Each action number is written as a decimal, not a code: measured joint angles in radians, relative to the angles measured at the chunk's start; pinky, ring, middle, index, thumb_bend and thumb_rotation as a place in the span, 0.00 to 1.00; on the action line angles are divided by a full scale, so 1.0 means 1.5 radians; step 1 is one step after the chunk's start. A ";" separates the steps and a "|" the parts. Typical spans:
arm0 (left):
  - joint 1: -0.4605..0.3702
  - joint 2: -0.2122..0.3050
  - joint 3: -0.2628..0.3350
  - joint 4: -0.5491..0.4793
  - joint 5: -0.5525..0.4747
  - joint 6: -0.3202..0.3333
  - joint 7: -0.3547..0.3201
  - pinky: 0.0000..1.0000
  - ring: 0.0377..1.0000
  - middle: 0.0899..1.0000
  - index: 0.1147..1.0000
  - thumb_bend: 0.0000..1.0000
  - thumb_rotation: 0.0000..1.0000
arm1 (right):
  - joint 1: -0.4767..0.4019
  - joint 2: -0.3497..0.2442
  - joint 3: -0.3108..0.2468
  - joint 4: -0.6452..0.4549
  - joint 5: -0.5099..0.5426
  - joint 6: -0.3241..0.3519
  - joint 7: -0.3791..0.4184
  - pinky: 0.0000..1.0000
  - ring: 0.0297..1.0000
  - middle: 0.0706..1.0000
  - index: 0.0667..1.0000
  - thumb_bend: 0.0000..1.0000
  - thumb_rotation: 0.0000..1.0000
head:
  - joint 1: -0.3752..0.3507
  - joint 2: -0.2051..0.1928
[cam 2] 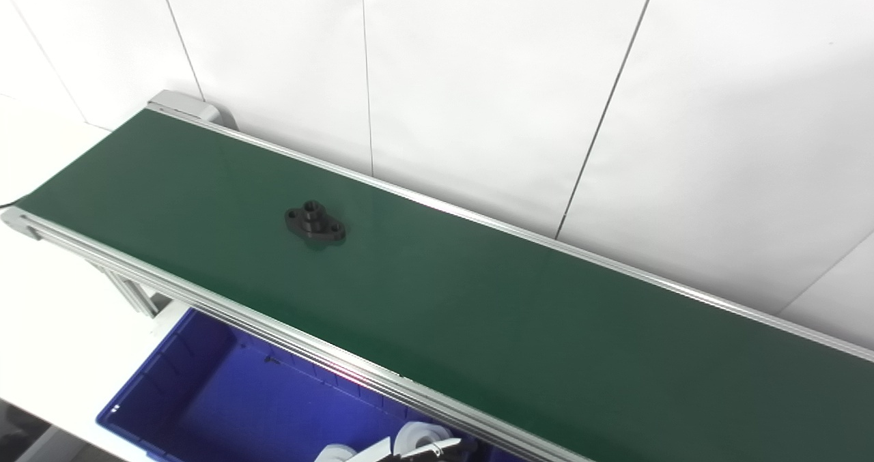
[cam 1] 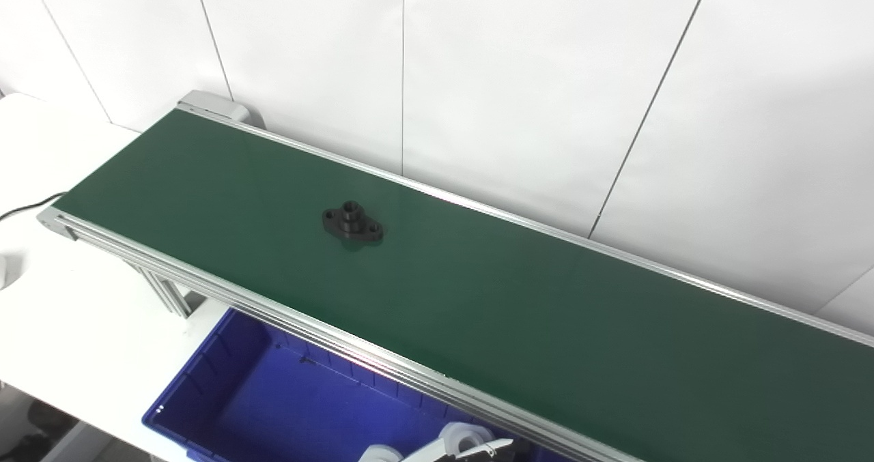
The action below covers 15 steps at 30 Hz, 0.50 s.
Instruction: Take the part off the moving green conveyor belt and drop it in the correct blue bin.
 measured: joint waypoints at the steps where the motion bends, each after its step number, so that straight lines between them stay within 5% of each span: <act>1: 0.001 0.003 0.001 -0.002 0.000 0.000 0.000 0.83 0.94 0.99 0.95 0.90 0.37 | 0.001 0.004 0.000 -0.001 -0.002 -0.009 -0.008 0.83 0.96 1.00 1.00 0.82 0.45 | -0.019 0.012; 8: 0.004 0.014 0.000 -0.025 -0.001 0.000 -0.001 0.91 0.98 1.00 0.97 0.90 0.39 | 0.026 0.033 -0.017 -0.053 -0.026 -0.053 -0.051 0.78 0.91 0.98 1.00 0.78 0.46 | -0.080 0.042; 15: 0.005 0.022 0.012 -0.036 -0.004 0.000 -0.019 0.93 1.00 1.00 0.99 0.92 0.41 | 0.026 0.050 -0.031 -0.100 -0.021 -0.058 -0.070 0.78 0.90 0.95 1.00 0.87 0.54 | -0.116 0.068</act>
